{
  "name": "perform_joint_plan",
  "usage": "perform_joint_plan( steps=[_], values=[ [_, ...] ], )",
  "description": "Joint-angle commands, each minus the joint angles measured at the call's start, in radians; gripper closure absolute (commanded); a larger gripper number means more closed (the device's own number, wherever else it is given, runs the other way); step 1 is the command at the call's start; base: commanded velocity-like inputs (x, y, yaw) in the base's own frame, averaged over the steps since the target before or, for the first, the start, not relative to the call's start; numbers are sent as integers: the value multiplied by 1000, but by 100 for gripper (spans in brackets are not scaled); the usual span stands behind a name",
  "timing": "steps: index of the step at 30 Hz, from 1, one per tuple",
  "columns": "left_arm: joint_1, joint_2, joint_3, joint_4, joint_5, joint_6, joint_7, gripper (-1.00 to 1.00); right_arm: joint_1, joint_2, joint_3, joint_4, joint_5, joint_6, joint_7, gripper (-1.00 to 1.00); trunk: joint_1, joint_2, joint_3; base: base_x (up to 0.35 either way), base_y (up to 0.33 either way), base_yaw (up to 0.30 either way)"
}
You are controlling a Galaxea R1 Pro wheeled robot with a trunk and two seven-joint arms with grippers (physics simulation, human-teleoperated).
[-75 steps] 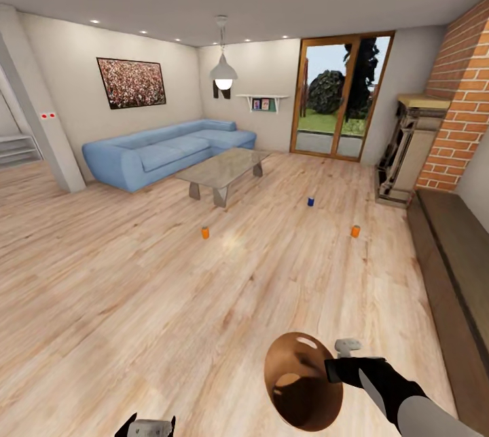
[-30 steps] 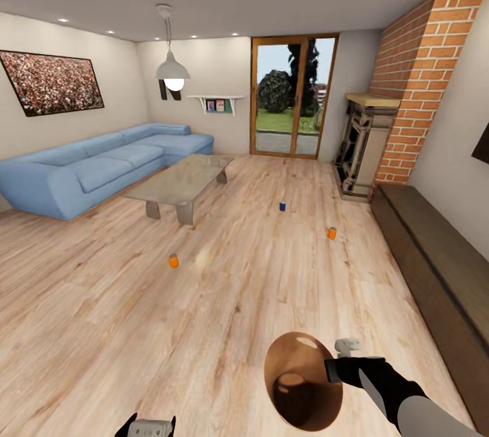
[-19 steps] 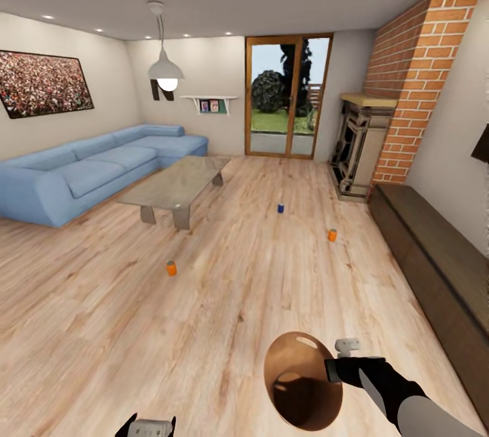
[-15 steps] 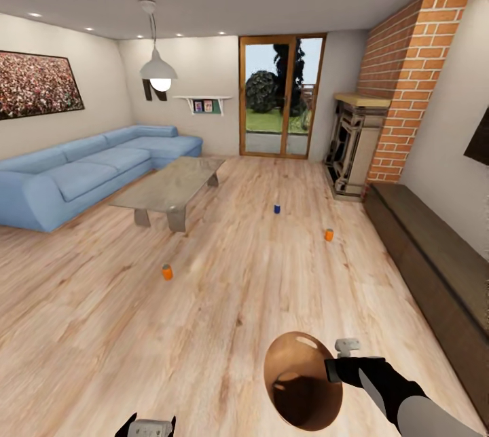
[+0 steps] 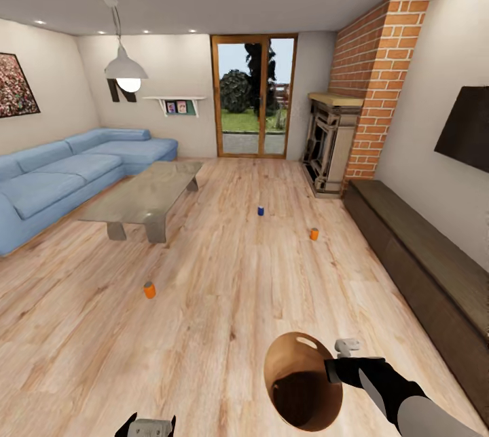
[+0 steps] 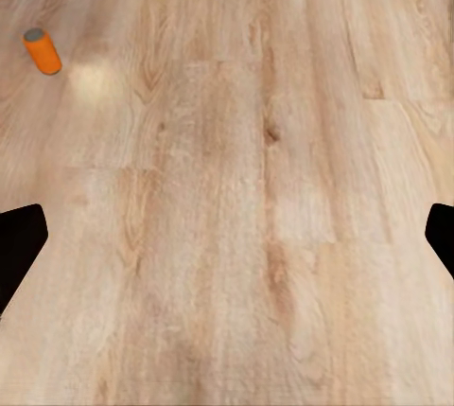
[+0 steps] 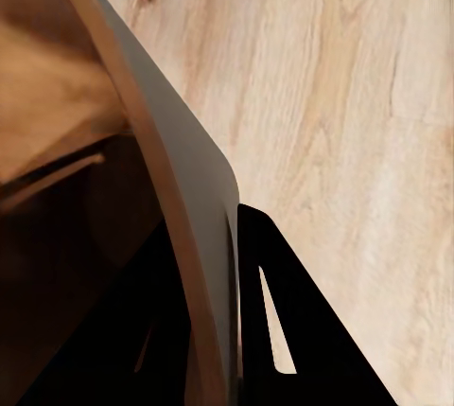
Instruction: Put the three can of soda from the living room inside the tash can in the kitchen.
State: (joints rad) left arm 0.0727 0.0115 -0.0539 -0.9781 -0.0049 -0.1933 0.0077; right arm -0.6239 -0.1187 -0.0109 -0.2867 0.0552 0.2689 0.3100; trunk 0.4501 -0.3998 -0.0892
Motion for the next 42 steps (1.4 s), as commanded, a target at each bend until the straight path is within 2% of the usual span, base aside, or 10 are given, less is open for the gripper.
perform_joint_plan(
  steps=[1, 13, 19, 26, 42],
  values=[
    [0, 0, 0, 2, 0, 0, 0, -100, 0, 0, -4, -2, -9, 1, 5, 100, 0, 0, 0, 248, 246, -246],
    [-1, 0, 0, -3, 0, 0, 0, -100, 0, -1, -6, -4, -9, 2, 10, 100, 0, 0, 0, 248, 246, -242],
    [-1, -1, 0, -7, 0, 0, 0, -100, 0, -2, -7, -8, -8, 1, 52, 100, 0, 0, 0, 247, 246, -228],
    [-1, -1, 0, -6, 0, 0, 0, -100, 0, -2, -7, -9, -9, 1, 56, 100, 0, 0, 0, 241, 250, -208],
    [-1, 0, 0, -9, 0, 0, 0, -100, 0, -2, -7, -9, -8, 1, 55, 100, 0, 0, 0, 223, 258, -114]
  ],
)
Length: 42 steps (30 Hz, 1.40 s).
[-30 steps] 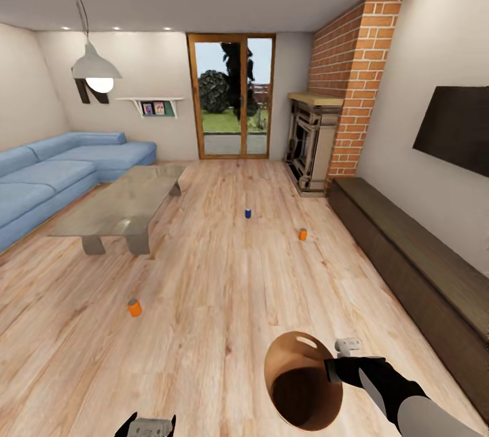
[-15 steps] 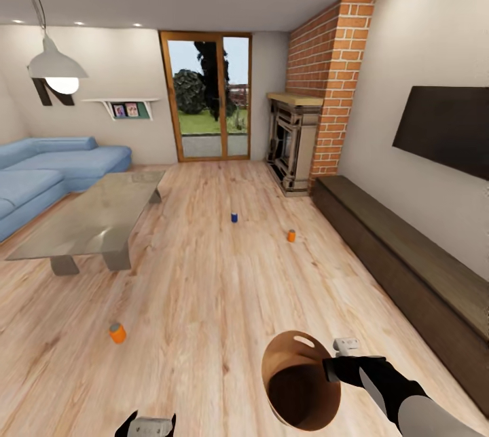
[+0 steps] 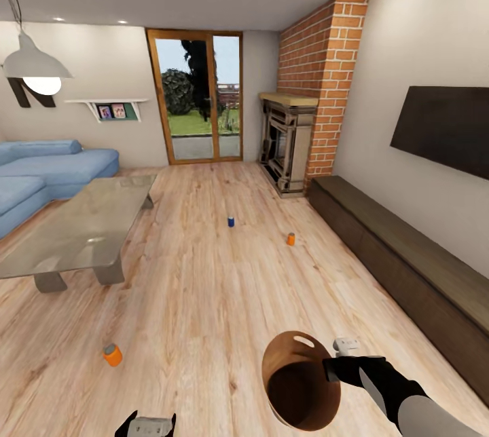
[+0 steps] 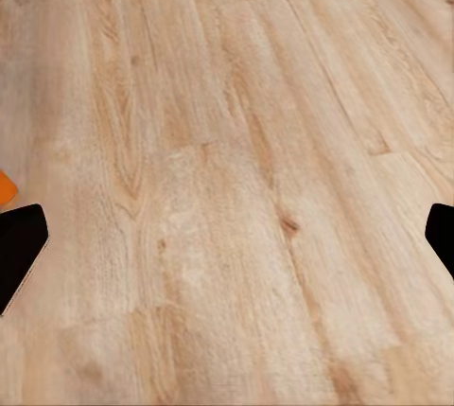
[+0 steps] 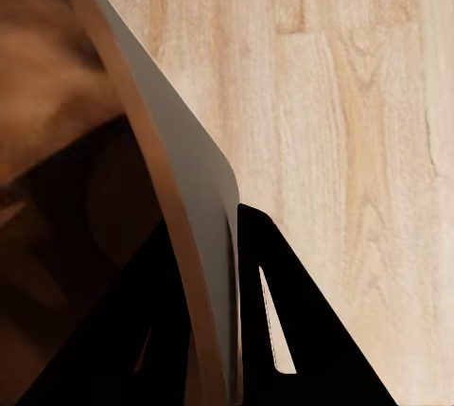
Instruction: Put the three can of soda from the living room inside the tash can in the kitchen.
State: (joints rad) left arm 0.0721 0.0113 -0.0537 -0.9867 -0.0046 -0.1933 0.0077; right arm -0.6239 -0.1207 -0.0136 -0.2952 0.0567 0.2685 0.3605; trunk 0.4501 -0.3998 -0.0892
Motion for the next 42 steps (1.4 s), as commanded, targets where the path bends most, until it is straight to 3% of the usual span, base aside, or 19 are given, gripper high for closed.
perform_joint_plan(
  steps=[1, 42],
  values=[
    [0, 0, 0, 0, 0, 0, 0, -100, 0, 0, -4, -1, -10, 2, 5, 100, 0, 0, 0, 220, 261, -17],
    [0, -1, -1, 5, 0, 0, 0, -100, 0, 1, -4, 3, -9, 2, 5, 100, 0, 0, 0, 204, 274, -1]
  ],
)
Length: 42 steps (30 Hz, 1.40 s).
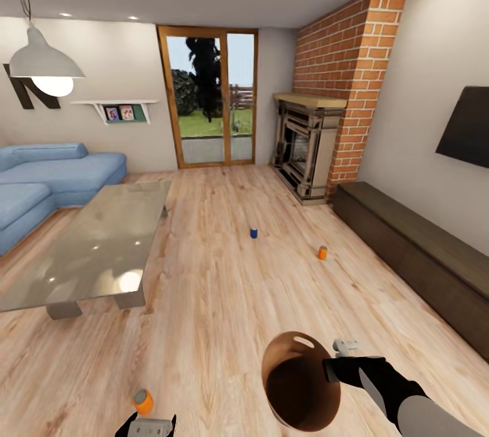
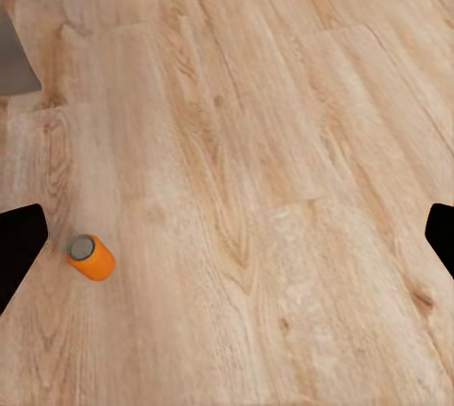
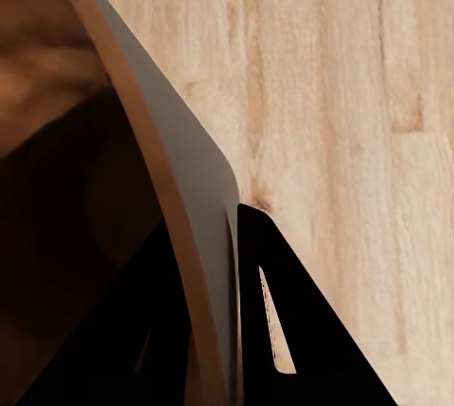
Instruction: Put the three can of soda from the living room inside the tash can in the kitchen.
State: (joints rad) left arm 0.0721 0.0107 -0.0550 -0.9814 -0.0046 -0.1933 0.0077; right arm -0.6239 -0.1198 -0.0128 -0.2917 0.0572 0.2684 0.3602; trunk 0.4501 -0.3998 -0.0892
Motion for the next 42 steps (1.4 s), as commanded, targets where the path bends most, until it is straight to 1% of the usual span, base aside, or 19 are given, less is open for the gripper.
perform_joint_plan(
  steps=[1, 22, 36, 42],
  values=[
    [0, 0, 0, 0, 0, 0, 0, -100, 0, 0, -4, -1, -10, 2, 5, 100, 0, 0, 0, 202, 275, 0],
    [0, 0, 0, -2, 0, 0, 1, -100, 0, 0, -4, 0, -10, 2, 5, 100, 0, 0, 0, 207, 269, 0],
    [0, 0, -2, 1, 0, -12, 0, -100, 0, 1, -4, 0, -10, 2, 5, 100, 0, 0, 0, 270, 186, 0],
    [0, 0, -2, 1, 0, -12, 0, -100, 0, 1, -4, 1, -10, 2, 5, 100, 0, 0, 0, 101, 68, 0]
  ],
)
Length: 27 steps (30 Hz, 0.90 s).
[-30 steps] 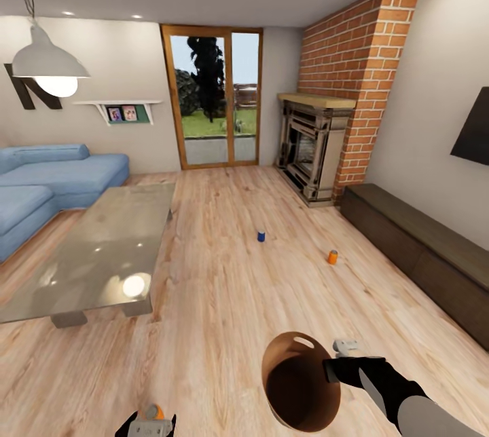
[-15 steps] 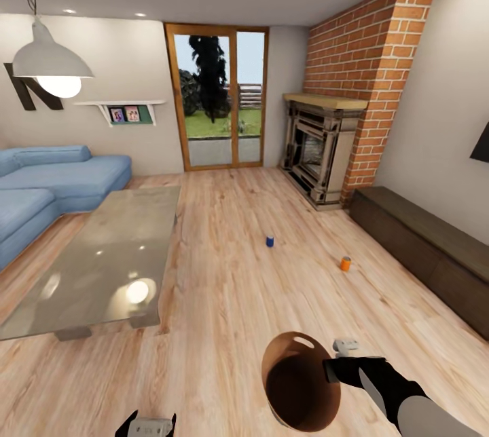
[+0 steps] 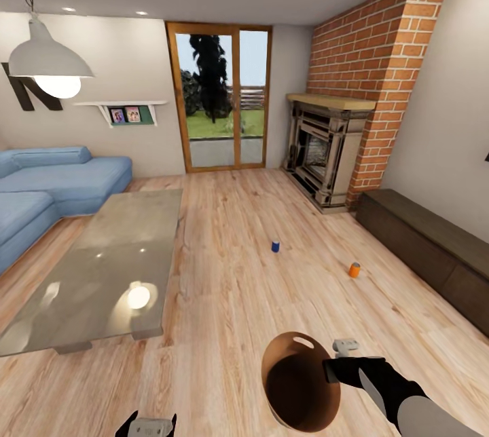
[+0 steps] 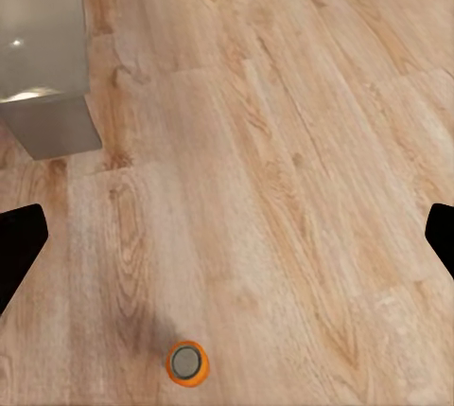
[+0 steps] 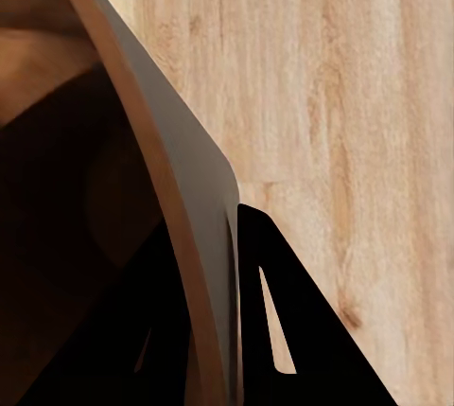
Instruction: Put the three can of soda from the living room inside the tash can in the kitchen.
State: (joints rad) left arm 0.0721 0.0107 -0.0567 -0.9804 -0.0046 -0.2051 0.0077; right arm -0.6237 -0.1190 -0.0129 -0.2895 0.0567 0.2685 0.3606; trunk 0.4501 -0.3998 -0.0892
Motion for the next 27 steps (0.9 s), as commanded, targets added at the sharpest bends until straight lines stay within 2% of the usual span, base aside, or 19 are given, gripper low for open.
perform_joint_plan(
  steps=[1, 9, 16, 21, 25, 27],
  values=[
    [0, 0, 0, 2, -1, 0, 0, -100, 0, 0, -4, -1, -9, 2, 5, 100, 0, 0, 0, 22, 15, 0],
    [-3, 0, 2, 8, -2, 1, 1, -100, 0, -1, -4, -2, -9, 1, 6, 100, 0, 0, 0, 9, 6, 0],
    [-2, 1, 14, -8, 11, 0, -9, -100, -1, -3, -5, -6, -12, 4, 9, 100, 0, 0, 0, 0, 0, 0],
    [-4, 2, 18, -5, 13, 9, -21, -100, -3, -2, -10, -9, -18, 22, 41, 100, 19, -35, -16, 0, 0, 0],
    [-12, 7, 37, 16, 44, 13, -33, -100, -13, -2, -12, -24, -20, 127, 47, 100, 34, -63, -28, 0, 0, 0],
    [-19, 12, 43, 47, 73, 15, -37, -100, -24, -4, -12, -66, -22, 184, 48, 100, 42, -77, -34, 0, 0, 0]
  ],
)
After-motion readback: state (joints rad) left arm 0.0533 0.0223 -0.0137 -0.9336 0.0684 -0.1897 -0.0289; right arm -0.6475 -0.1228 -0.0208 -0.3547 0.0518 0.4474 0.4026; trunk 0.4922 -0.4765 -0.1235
